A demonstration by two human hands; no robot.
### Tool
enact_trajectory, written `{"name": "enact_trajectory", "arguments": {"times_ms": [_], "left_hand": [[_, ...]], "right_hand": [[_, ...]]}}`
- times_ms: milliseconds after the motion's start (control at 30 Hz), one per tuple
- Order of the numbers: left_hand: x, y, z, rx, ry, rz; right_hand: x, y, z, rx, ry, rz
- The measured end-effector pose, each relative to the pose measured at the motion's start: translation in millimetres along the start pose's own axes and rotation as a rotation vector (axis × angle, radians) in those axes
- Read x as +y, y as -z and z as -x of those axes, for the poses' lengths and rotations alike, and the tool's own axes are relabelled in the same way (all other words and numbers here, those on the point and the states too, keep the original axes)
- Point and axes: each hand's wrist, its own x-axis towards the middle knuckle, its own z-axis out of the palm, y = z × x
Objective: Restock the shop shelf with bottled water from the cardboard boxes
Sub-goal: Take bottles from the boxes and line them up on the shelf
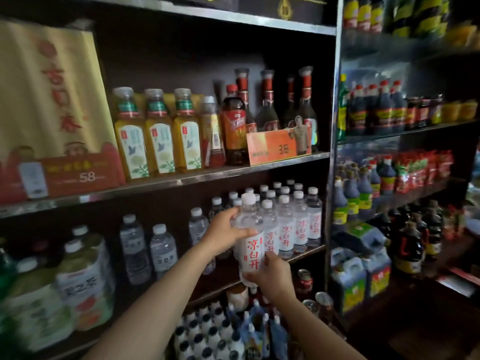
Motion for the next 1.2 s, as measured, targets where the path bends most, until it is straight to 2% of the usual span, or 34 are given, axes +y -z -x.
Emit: {"name": "enact_trajectory", "arguments": {"times_ms": [233, 433, 567, 633, 833, 933, 1000, 1067, 1133, 1200], "left_hand": [[-81.1, 30.9, -34.9, 0.039, 0.045, -0.077], [-122.2, 21.7, -59.7, 0.064, 0.029, -0.19], [-122.5, 12.5, -77.4, 0.13, -0.052, -0.48], [-123.5, 8.6, -84.7, 0.158, -0.017, -0.63], [-124.5, -1.8, -100.3, 0.217, 0.027, -0.822], [-132.0, -4.5, -101.4, 0.298, -0.005, -0.756], [-131.3, -3.9, -96.1, 0.246, 0.005, -0.622], [-128.6, -5.8, -92.2, 0.213, -0.03, -0.604], [-121.8, -6.4, -87.9, 0.293, -0.032, -0.573], [-109.9, -5.7, -81.4, 0.345, -0.046, -0.736]], "right_hand": [[0.4, -76.3, -46.1, -0.07, -0.075, 0.034], [11.3, -113.2, -83.6, -0.107, -0.111, 0.21], [14.5, -122.3, -105.5, -0.075, -0.098, 0.278], [16.6, -129.8, -111.2, -0.046, -0.071, 0.308], [23.2, -143.4, -124.2, 0.036, 0.048, 0.504], [24.9, -146.4, -126.4, 0.038, 0.041, 0.522], [26.2, -147.8, -128.1, 0.045, 0.042, 0.525], [26.0, -147.9, -129.1, 0.049, 0.031, 0.507], [25.1, -147.3, -129.6, 0.046, 0.02, 0.461], [23.2, -142.0, -127.4, 0.033, 0.017, 0.404]]}}
